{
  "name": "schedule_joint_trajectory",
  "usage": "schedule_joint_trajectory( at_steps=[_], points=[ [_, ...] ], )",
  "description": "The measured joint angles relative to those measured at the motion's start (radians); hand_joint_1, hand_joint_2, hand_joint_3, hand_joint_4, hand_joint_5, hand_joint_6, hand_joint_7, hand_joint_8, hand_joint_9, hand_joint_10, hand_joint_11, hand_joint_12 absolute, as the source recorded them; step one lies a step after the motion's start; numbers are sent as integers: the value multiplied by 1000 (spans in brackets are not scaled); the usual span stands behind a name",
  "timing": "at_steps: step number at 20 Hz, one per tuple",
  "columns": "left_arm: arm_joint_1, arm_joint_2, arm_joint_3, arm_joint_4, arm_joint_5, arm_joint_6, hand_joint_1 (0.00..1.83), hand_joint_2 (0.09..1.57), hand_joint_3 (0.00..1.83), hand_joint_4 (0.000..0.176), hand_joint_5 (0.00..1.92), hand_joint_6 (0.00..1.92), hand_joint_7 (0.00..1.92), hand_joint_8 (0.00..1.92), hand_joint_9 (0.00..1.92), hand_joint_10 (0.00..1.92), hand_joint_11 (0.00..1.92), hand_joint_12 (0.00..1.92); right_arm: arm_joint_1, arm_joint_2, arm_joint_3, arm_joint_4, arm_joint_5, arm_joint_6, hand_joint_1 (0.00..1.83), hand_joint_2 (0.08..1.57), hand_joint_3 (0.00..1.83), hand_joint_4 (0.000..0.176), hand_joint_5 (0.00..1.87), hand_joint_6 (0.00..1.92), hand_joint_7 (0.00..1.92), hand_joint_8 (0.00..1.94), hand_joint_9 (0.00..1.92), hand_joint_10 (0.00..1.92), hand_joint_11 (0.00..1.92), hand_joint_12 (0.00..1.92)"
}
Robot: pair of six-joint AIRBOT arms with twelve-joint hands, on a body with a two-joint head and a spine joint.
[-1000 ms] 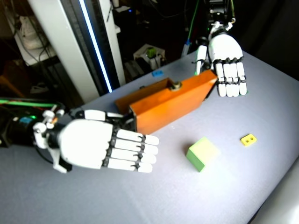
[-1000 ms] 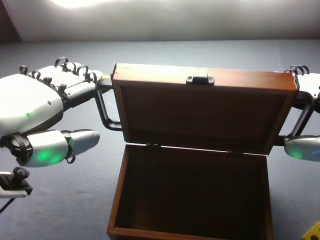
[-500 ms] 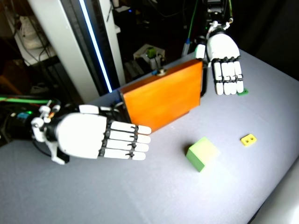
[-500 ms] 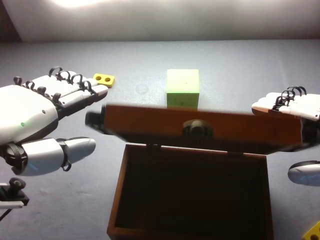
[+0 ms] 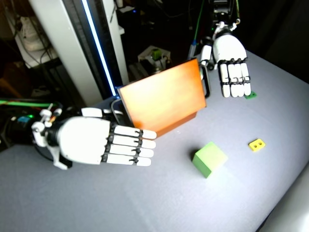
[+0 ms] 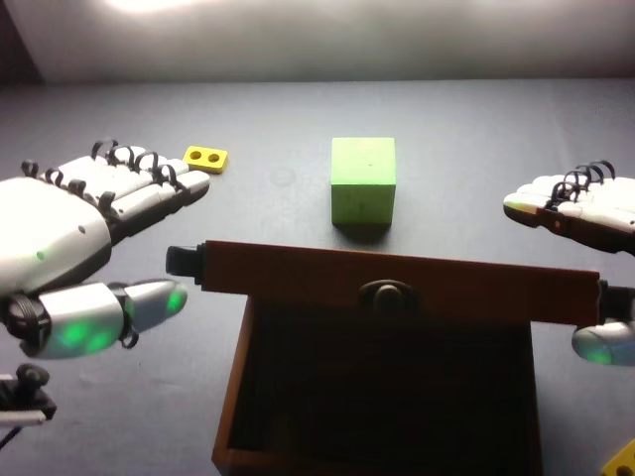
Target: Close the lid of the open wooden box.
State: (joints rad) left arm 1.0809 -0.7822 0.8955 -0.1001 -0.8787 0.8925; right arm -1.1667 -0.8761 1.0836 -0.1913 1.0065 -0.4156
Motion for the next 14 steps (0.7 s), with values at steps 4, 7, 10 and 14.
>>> schedule_joint_trajectory(
  at_steps=[4, 7, 10, 14],
  points=[
    [41, 4, -10, -25, -15, 0, 0, 1450, 7, 0, 18, 0, 2, 1, 6, 2, 13, 19, -28, 2, -14, 6, -2, -3, 433, 1100, 0, 22, 0, 0, 0, 0, 0, 0, 79, 24],
    [78, 7, -23, -48, -49, -5, 0, 1449, 5, 0, 27, 6, 5, 2, 5, 2, 12, 20, -48, -3, -20, 12, 6, -3, 465, 1086, 0, 61, 0, 0, 0, 0, 0, 0, 46, 20],
    [95, 5, -24, -55, -58, -18, 0, 1444, 2, 0, 39, 10, 12, 4, 15, 5, 20, 24, -54, -39, -18, 22, -5, -4, 445, 1077, 0, 79, 0, 0, 0, 0, 0, 0, 47, 19],
    [106, 0, -24, -70, -77, -23, 0, 1442, 0, 0, 31, 4, 7, 1, 16, 4, 34, 31, -58, -66, -10, 66, 0, -4, 429, 1066, 0, 88, 0, 0, 0, 0, 0, 0, 10, 3]
  ],
)
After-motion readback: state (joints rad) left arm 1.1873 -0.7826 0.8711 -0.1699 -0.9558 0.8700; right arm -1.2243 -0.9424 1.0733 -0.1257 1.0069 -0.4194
